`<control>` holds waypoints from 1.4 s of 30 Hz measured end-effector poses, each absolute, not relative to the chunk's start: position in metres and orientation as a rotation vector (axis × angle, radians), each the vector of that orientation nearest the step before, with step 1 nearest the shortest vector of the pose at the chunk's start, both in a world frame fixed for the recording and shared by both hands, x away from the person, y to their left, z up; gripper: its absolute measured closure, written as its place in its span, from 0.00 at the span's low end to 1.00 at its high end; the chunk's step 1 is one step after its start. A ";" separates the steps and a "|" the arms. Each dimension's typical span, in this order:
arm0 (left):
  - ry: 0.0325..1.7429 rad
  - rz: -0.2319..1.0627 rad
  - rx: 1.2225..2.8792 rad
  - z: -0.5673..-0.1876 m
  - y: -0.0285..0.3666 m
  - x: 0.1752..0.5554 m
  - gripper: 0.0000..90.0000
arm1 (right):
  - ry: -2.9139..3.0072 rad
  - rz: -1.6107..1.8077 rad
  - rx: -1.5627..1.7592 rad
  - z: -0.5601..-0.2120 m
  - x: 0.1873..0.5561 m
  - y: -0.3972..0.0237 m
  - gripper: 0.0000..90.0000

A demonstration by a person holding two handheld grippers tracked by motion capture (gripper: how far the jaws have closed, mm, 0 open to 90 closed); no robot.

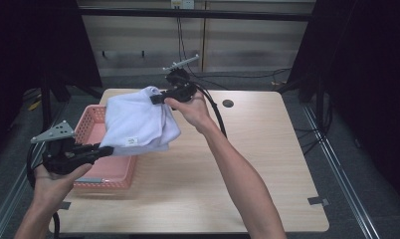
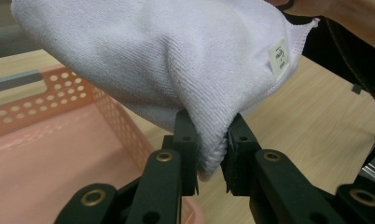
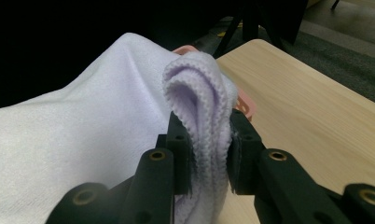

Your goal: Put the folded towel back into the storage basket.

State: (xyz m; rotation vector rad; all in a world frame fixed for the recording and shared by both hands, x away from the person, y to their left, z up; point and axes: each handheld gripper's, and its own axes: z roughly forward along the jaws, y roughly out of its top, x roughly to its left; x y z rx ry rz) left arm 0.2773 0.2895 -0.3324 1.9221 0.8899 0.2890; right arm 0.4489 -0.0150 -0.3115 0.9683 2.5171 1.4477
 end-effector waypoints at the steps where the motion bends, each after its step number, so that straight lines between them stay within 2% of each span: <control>1: 0.894 0.294 1.920 -0.333 0.293 0.277 0.87 | 2.518 1.446 0.968 -0.312 0.449 -0.011 0.82; 15: 0.981 0.317 1.881 -0.335 0.334 0.270 0.87 | 2.535 1.457 0.933 -0.312 0.451 0.033 0.82; 26: 1.085 0.313 1.834 -0.347 0.365 0.269 0.87 | 2.550 1.480 0.939 -0.327 0.458 0.070 0.82; 42: 1.169 0.308 1.830 -0.361 0.388 0.278 0.87 | 2.531 1.467 1.030 -0.348 0.458 0.092 0.82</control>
